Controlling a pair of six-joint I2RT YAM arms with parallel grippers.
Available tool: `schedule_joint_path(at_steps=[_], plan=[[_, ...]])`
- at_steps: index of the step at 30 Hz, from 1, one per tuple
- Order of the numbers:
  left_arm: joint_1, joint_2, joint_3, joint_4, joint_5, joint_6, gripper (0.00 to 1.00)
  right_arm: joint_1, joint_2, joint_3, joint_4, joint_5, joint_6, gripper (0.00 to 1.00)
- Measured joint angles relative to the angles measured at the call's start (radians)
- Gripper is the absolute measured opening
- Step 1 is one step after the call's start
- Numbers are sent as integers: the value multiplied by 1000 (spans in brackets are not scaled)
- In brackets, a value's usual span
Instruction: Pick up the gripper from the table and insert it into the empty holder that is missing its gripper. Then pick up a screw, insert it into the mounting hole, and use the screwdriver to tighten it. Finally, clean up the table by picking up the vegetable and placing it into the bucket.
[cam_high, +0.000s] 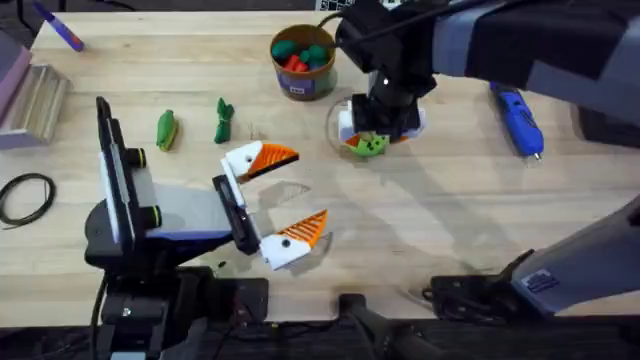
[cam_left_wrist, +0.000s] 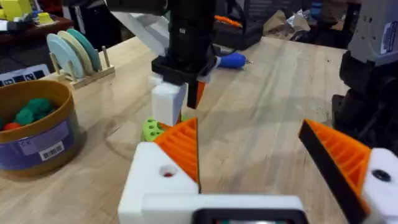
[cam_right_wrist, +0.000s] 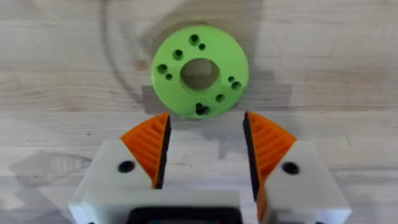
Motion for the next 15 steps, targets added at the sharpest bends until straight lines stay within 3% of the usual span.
schedule_joint_path(at_steps=[15], plan=[[0, 0, 0, 0, 0, 0, 986, 0, 0, -8, 36, 0, 7, 521]])
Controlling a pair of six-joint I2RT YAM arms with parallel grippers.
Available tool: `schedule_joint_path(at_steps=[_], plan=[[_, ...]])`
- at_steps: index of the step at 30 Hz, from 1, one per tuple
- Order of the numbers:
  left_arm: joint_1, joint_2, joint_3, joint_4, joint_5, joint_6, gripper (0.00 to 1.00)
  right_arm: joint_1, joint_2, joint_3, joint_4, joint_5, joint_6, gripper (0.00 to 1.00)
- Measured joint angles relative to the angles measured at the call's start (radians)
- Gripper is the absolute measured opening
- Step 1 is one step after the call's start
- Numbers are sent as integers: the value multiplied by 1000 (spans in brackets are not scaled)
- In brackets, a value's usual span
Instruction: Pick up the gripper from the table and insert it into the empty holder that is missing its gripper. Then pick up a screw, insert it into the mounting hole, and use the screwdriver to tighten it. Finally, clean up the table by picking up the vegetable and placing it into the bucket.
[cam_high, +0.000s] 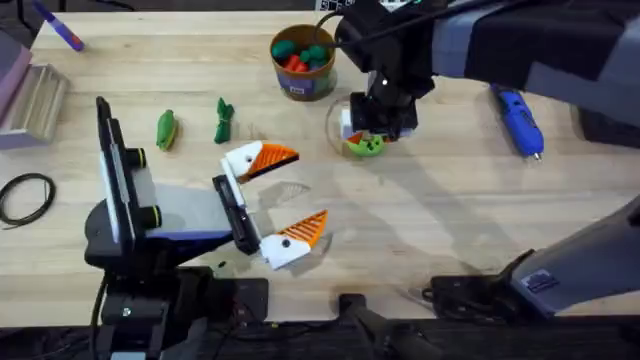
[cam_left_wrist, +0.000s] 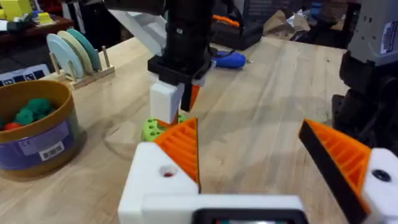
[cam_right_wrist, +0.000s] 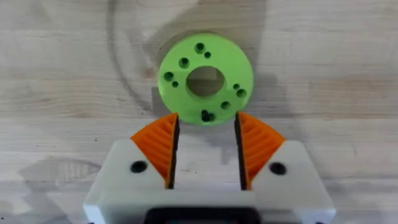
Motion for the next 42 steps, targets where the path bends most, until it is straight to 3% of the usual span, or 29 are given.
schedule_joint_path(at_steps=[18, 30, 39, 42], plan=[[0, 0, 0, 0, 0, 0, 986, 0, 48, 0, 11, 0, 0, 492], [0, 0, 0, 0, 0, 0, 985, 1, 48, -18, 26, 0, 3, 274], [0, 0, 0, 0, 0, 0, 985, 1, 48, -23, 40, 4, 8, 20], [0, 0, 0, 0, 0, 0, 985, 1, 48, -24, 42, 4, 10, 10]])
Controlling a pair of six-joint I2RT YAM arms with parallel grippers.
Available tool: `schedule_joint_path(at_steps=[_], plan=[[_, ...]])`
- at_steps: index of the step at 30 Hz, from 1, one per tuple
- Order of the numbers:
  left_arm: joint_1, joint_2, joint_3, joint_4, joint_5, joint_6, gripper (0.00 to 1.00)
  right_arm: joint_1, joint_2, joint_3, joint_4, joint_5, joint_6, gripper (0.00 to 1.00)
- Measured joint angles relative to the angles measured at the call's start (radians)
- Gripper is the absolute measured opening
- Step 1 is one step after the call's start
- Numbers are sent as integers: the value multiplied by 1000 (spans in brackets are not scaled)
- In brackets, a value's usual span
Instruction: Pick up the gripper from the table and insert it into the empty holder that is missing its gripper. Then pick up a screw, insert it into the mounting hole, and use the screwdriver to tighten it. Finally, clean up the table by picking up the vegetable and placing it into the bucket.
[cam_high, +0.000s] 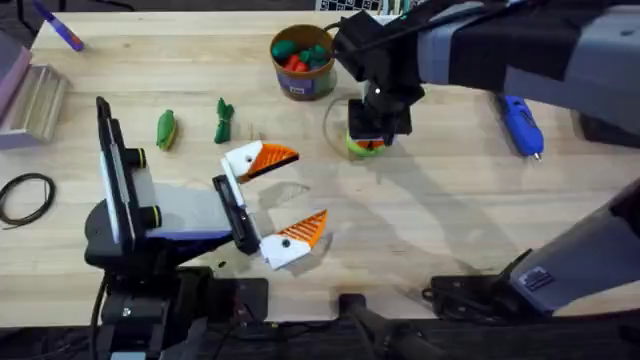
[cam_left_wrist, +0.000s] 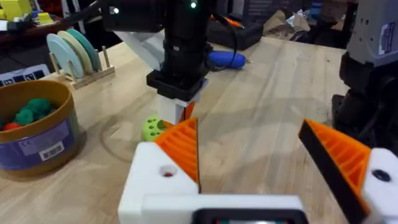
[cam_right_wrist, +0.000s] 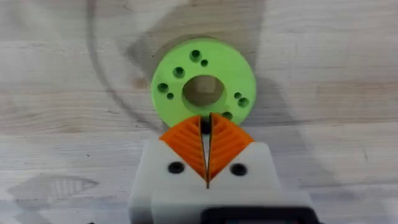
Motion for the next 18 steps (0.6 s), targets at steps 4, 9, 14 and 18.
schedule_joint_path(at_steps=[4, 9, 14, 18], plan=[[0, 0, 0, 0, 0, 0, 985, 0, 0, 0, 1, 0, 0, 8], [0, 0, 0, 0, 0, 0, 985, 0, -2, -1, 1, 0, 0, 7], [0, 0, 0, 0, 0, 0, 985, 0, -29, -2, -36, 0, 0, 7], [0, 0, 0, 0, 0, 0, 985, 2, -75, 15, -80, 0, 0, 7]])
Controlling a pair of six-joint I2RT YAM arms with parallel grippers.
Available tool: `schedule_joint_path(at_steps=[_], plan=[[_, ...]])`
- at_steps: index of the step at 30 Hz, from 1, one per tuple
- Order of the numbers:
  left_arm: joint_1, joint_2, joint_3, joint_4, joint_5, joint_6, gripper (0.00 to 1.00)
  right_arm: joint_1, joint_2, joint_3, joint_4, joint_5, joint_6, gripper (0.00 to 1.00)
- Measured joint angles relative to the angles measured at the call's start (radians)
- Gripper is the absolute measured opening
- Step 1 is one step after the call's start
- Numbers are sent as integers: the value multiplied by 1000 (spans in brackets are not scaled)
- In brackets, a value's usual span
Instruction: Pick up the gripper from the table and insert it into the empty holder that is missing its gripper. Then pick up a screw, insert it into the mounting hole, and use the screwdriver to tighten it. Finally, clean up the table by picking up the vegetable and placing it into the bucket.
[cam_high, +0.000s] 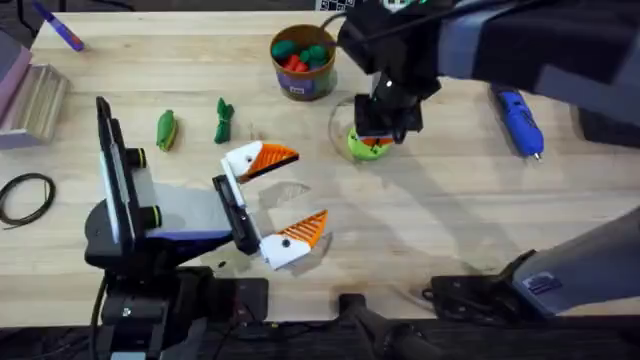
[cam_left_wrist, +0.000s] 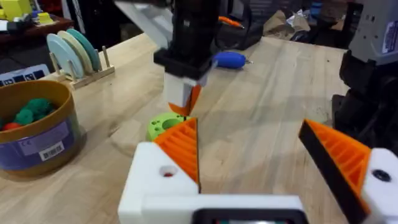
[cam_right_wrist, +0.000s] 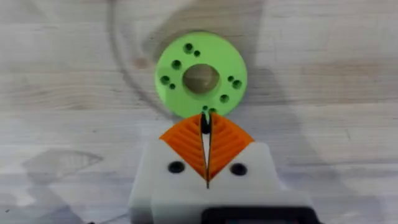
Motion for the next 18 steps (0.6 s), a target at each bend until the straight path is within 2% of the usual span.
schedule_joint_path(at_steps=[9, 18], plan=[[0, 0, 0, 0, 0, 0, 985, 12, -96, 134, -99, 0, -51, 6], [0, 0, 0, 0, 0, 0, 985, 12, -121, 288, -239, 0, -194, 6]])
